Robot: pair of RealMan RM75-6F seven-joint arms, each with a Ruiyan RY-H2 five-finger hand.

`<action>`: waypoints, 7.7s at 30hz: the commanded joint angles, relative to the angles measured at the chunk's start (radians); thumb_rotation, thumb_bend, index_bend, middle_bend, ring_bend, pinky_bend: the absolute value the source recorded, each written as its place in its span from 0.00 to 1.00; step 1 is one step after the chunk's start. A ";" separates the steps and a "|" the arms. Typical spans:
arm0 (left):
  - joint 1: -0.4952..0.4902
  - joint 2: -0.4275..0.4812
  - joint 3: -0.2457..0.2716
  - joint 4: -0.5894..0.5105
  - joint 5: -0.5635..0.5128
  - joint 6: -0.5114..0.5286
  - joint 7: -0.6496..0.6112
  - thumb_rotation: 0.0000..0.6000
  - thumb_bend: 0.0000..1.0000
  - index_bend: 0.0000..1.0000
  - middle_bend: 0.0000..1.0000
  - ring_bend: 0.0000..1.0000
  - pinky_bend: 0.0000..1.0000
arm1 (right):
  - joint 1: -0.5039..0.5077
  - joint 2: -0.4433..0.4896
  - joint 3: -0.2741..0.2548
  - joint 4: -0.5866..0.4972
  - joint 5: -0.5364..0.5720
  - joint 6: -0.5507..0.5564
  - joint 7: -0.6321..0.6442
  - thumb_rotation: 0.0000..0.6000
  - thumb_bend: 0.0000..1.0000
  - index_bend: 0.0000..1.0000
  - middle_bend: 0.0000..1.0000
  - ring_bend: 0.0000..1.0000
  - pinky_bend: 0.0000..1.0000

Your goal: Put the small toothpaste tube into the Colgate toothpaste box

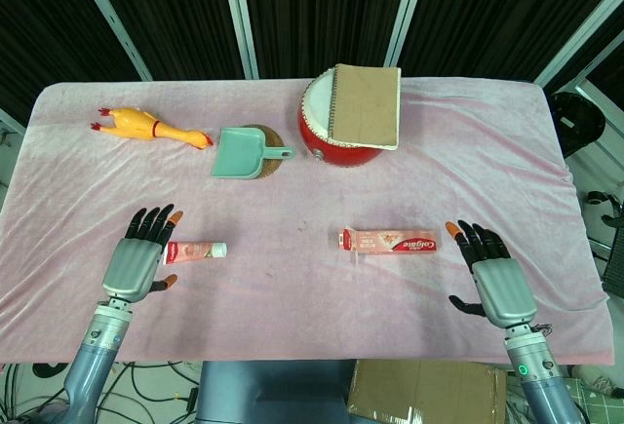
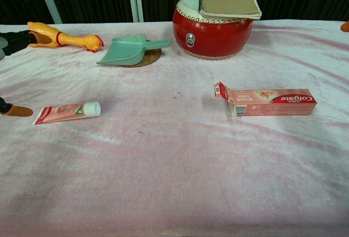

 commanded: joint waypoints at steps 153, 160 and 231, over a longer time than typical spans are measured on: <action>-0.232 -0.194 -0.066 0.198 -0.506 -0.158 0.106 1.00 0.26 0.40 0.33 0.25 0.33 | 0.353 -0.292 0.068 0.274 0.441 -0.217 -0.155 1.00 0.35 0.45 0.43 0.38 0.37; -0.237 -0.203 -0.066 0.216 -0.535 -0.170 0.094 1.00 0.35 0.41 0.35 0.26 0.35 | 0.355 -0.296 0.067 0.277 0.445 -0.215 -0.161 1.00 0.35 0.45 0.43 0.38 0.37; -0.790 -0.099 -0.141 0.069 -0.268 -0.192 0.680 1.00 0.48 0.52 0.46 0.36 0.46 | 0.477 -0.270 0.323 -0.215 0.936 0.075 -0.305 1.00 0.35 0.46 0.44 0.39 0.37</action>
